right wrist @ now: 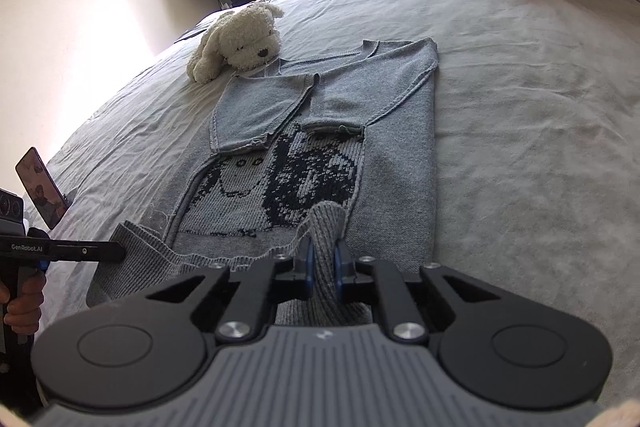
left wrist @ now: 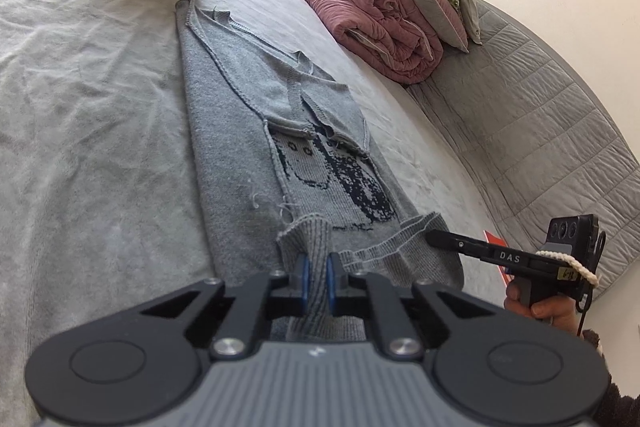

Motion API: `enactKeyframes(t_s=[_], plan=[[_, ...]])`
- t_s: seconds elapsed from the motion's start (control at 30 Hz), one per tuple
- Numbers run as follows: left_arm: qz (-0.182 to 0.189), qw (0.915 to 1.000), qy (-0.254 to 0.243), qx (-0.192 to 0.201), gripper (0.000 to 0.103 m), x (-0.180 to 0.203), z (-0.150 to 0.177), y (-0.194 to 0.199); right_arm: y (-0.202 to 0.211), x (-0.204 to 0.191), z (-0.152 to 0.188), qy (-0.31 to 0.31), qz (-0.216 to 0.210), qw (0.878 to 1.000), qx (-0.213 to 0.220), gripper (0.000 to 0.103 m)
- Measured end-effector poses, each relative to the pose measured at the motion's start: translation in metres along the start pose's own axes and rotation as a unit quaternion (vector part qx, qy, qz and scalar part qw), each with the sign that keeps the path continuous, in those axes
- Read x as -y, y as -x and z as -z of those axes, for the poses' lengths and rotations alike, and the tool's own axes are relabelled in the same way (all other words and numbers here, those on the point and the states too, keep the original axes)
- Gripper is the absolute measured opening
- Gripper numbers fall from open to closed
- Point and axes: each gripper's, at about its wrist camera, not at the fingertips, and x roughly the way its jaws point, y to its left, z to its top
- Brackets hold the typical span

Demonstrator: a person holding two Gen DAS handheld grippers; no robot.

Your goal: Fold clothes

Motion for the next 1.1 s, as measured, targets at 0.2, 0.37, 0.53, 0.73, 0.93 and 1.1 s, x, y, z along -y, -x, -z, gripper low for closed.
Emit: enactKeyframes(t_s=[0.2, 0.37, 0.53, 0.73, 0.93, 1.1], plan=[[0.023, 0.9991, 0.025, 0.027, 0.008, -0.006, -0.013, -0.005, 0.001, 0.009, -0.013, -0.024, -0.013, 0.999, 0.027, 0.012], [0.033, 0.9964, 0.060, 0.050, 0.008, -0.020, -0.026, -0.012, -0.002, 0.023, -0.023, -0.053, -0.025, 0.997, 0.056, 0.012], [0.043, 0.9920, 0.094, 0.072, 0.008, -0.033, -0.039, -0.020, -0.013, 0.040, -0.028, -0.089, -0.035, 0.993, 0.070, 0.012], [0.029, 0.9893, 0.108, 0.093, 0.008, -0.041, -0.049, -0.031, -0.026, 0.051, -0.033, -0.105, -0.035, 0.990, 0.084, 0.012], [-0.014, 0.9895, 0.098, 0.105, 0.007, -0.043, -0.055, -0.048, -0.045, 0.052, -0.031, -0.108, -0.024, 0.989, 0.099, 0.012], [-0.043, 0.9899, 0.088, 0.102, 0.008, -0.050, -0.053, -0.062, -0.061, 0.055, -0.023, -0.104, 0.007, 0.990, 0.095, 0.012]])
